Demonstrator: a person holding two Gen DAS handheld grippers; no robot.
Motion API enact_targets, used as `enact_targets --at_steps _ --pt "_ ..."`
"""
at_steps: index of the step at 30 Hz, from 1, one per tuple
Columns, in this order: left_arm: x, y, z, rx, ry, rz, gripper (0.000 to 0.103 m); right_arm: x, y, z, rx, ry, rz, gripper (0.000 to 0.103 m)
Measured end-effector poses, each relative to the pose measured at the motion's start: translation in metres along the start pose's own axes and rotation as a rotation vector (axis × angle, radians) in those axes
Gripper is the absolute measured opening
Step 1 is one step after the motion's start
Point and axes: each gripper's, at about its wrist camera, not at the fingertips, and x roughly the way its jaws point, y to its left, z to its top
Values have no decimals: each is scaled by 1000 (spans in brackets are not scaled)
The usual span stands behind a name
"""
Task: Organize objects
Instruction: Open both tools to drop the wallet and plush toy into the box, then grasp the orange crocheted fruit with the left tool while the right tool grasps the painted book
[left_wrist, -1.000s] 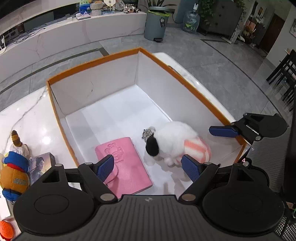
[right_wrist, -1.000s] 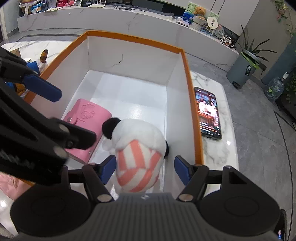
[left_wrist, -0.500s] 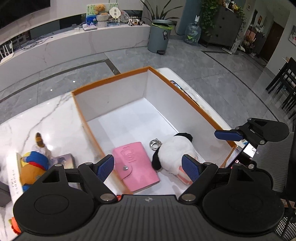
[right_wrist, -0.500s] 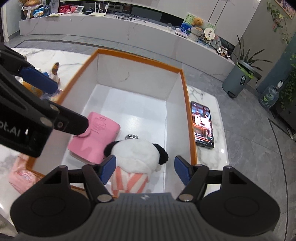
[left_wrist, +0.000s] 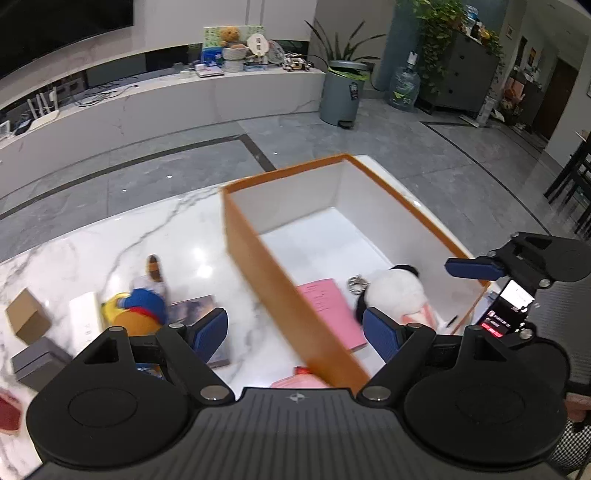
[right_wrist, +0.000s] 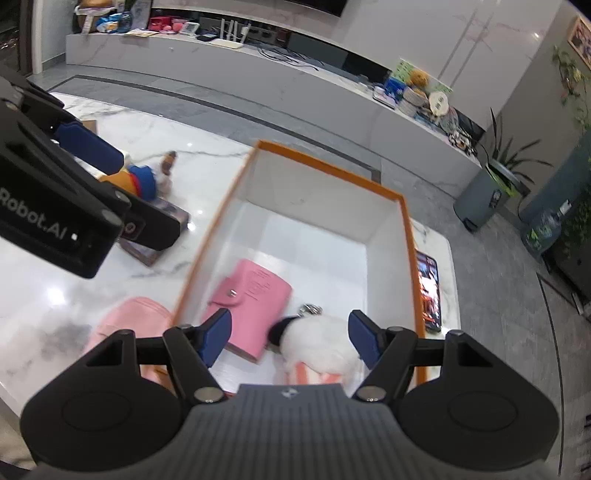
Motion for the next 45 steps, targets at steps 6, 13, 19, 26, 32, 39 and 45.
enact_targets --at_steps 6,13,19,26,32,39,45 --pt "-10 43 -15 -58 -7 30 95 -9 36 13 -53 -17 26 72" --pt "-10 90 -38 -91 12 54 95 -1 87 21 -123 -5 79 72" --pt "-2 141 -65 -162 45 86 95 20 121 26 -164 28 108 72" --pt "8 188 -100 -212 78 108 95 54 145 41 -121 14 105 72" --pt "26 214 -123 -236 118 98 95 86 155 49 -27 23 123 72" --pt "40 220 -135 -230 111 74 95 115 152 57 66 34 100 72" --pt "45 225 -142 -247 68 91 83 135 149 65 166 42 95 76"
